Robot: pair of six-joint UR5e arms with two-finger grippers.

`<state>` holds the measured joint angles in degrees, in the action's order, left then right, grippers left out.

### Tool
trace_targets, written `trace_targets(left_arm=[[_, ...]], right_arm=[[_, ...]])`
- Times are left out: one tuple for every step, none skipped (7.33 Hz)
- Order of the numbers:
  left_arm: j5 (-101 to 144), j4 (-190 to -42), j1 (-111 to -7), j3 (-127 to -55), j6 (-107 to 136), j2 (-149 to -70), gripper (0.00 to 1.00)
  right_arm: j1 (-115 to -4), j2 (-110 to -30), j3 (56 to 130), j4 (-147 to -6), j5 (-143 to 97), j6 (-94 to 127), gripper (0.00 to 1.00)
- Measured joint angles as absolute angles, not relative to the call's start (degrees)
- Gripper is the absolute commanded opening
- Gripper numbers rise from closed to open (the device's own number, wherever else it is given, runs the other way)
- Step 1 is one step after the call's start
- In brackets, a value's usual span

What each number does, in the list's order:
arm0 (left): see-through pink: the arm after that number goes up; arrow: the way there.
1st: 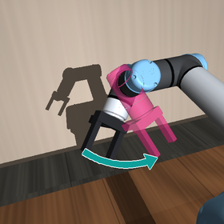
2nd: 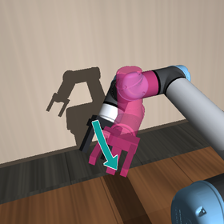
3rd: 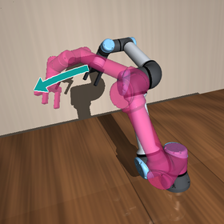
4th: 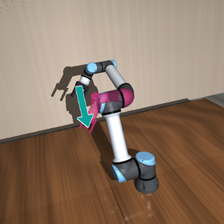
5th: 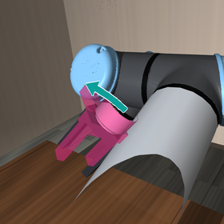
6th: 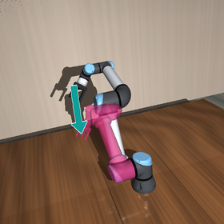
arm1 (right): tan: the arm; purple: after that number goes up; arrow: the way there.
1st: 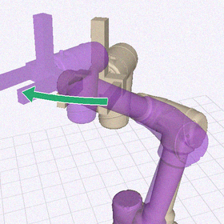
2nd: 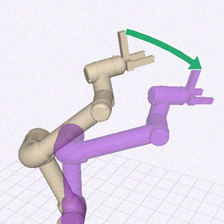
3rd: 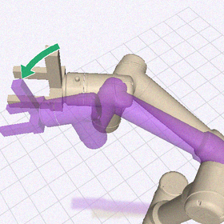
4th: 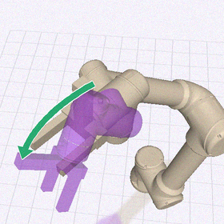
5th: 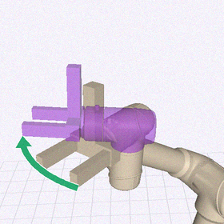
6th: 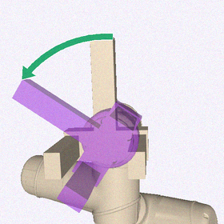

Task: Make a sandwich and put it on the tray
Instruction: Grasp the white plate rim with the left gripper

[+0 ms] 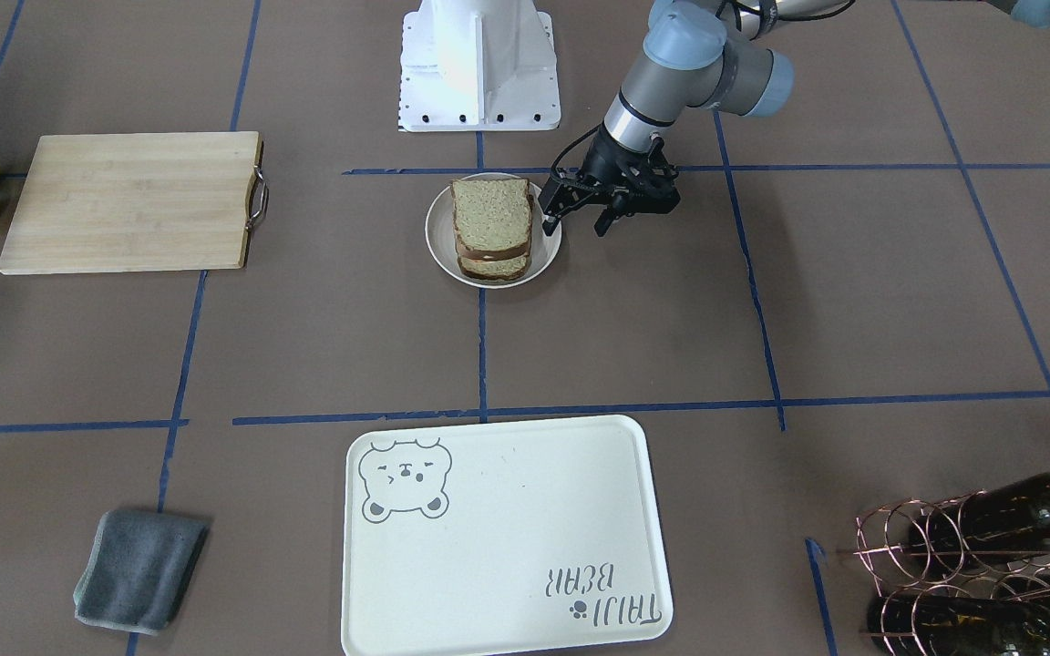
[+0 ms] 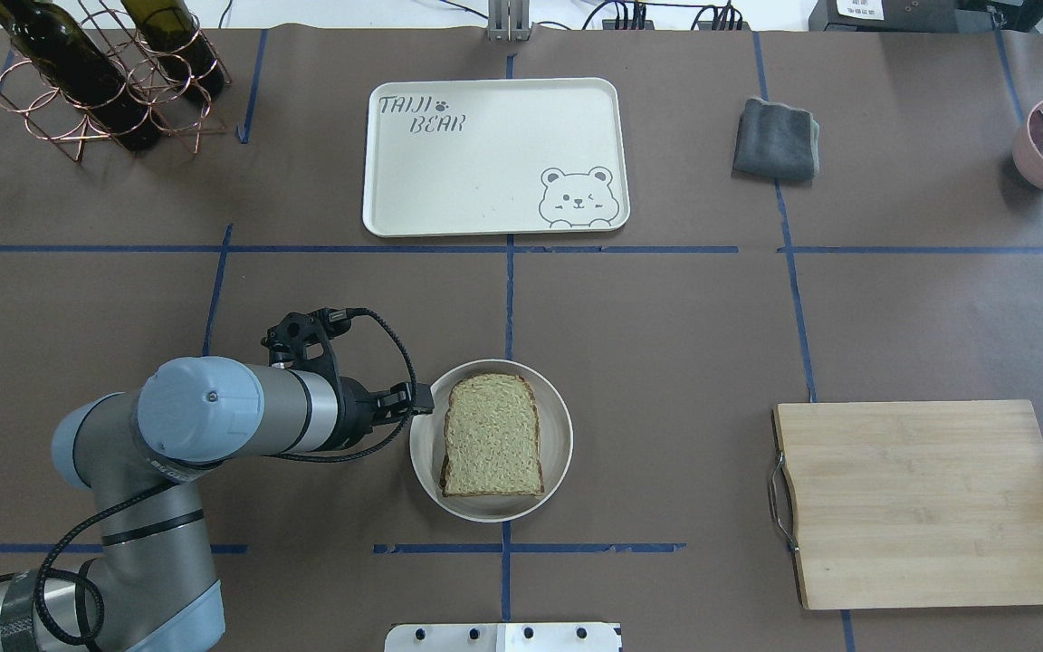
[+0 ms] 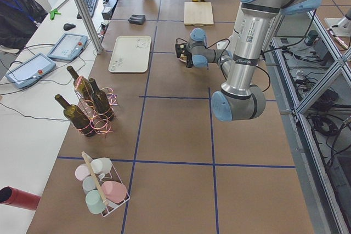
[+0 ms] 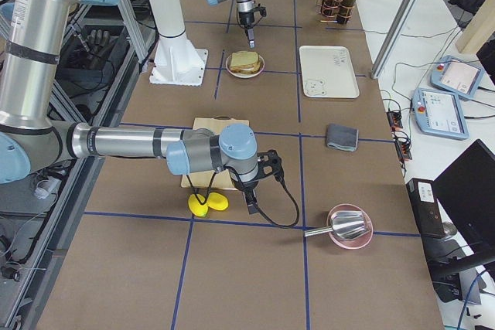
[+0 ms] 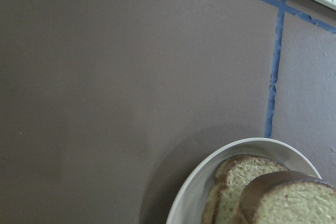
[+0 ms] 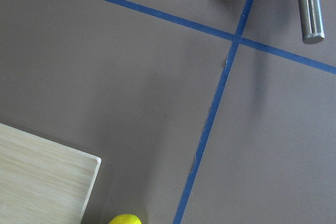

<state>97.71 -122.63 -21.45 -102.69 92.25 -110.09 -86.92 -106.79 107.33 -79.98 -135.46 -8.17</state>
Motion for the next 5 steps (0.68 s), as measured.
trace_targets(left_arm=[[97.62, -122.85, -21.07, -102.3, 92.3, -110.15, 0.66], [97.58, -122.92, -20.67, -102.02, 92.34, -110.26, 0.63], [97.58, -122.95, -20.2, -101.87, 92.34, -110.33, 0.59], [97.64, -122.96, -19.85, -101.84, 92.32, -110.36, 0.56], [97.69, -122.96, -19.56, -101.87, 92.3, -110.41, 0.53]], right_arm=[[-86.95, -106.79, 107.36, -79.98, -135.5, -8.17, 1.0], [-87.01, -106.79, 107.38, -79.98, -135.51, -8.17, 1.0], [-87.05, -106.79, 107.4, -79.98, -135.52, -8.17, 1.0], [-87.08, -106.79, 107.4, -79.98, -135.53, -8.17, 1.0], [-87.09, -106.79, 107.4, -79.98, -135.53, -8.17, 1.0]])
